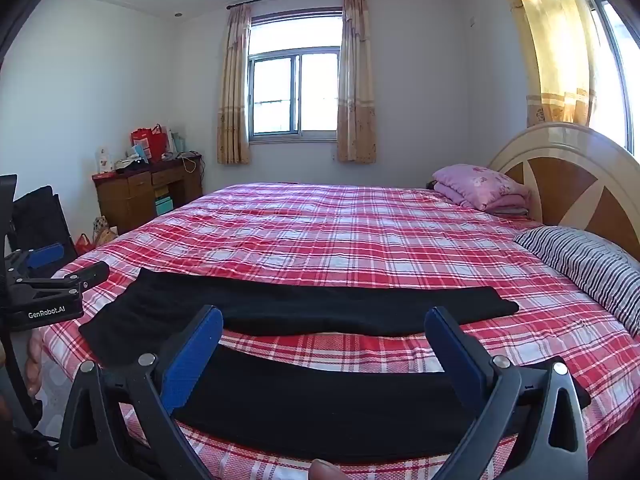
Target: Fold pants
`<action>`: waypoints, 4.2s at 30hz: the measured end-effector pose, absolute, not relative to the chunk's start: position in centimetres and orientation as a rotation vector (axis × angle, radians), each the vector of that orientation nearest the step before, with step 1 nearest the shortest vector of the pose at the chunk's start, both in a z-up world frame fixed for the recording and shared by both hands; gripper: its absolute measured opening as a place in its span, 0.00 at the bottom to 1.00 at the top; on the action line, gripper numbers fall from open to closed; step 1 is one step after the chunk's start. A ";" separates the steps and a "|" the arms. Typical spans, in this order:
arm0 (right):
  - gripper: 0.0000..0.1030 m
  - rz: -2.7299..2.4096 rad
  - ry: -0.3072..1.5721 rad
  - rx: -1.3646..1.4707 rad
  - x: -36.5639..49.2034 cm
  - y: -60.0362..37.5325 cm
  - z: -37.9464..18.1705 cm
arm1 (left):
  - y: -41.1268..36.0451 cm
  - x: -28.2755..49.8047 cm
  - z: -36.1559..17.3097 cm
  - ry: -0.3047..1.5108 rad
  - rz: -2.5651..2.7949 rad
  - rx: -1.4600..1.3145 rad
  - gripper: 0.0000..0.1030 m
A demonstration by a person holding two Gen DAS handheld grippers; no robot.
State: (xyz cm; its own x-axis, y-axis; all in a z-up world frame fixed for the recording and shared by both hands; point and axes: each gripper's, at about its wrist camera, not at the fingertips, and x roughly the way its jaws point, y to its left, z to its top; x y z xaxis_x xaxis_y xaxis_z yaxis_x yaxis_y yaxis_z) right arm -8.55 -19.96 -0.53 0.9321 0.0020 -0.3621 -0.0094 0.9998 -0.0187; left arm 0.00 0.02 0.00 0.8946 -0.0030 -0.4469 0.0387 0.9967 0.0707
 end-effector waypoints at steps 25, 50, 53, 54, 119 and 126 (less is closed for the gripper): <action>0.99 0.005 0.383 -0.037 -8.4 -20.0 -0.7 | -0.3 0.0 -0.3 0.460 -0.015 0.083 1.00; 0.99 0.000 0.395 -0.044 -8.1 -19.8 -1.3 | -0.3 0.1 -0.2 0.462 -0.019 0.078 1.00; 0.99 0.000 0.396 -0.045 -8.1 -19.7 -1.4 | -0.2 0.1 -0.2 0.464 -0.019 0.077 1.00; 0.99 0.000 0.396 -0.045 -8.1 -19.7 -1.4 | -0.3 0.1 -0.3 0.464 -0.019 0.077 1.00; 0.99 -0.175 0.724 -0.092 6.8 -30.7 -7.9 | 12.3 21.8 -11.2 0.823 0.132 0.200 1.00; 0.99 -0.222 0.781 -0.059 11.1 -35.9 -7.9 | 14.5 26.2 -13.9 0.952 0.076 0.109 0.80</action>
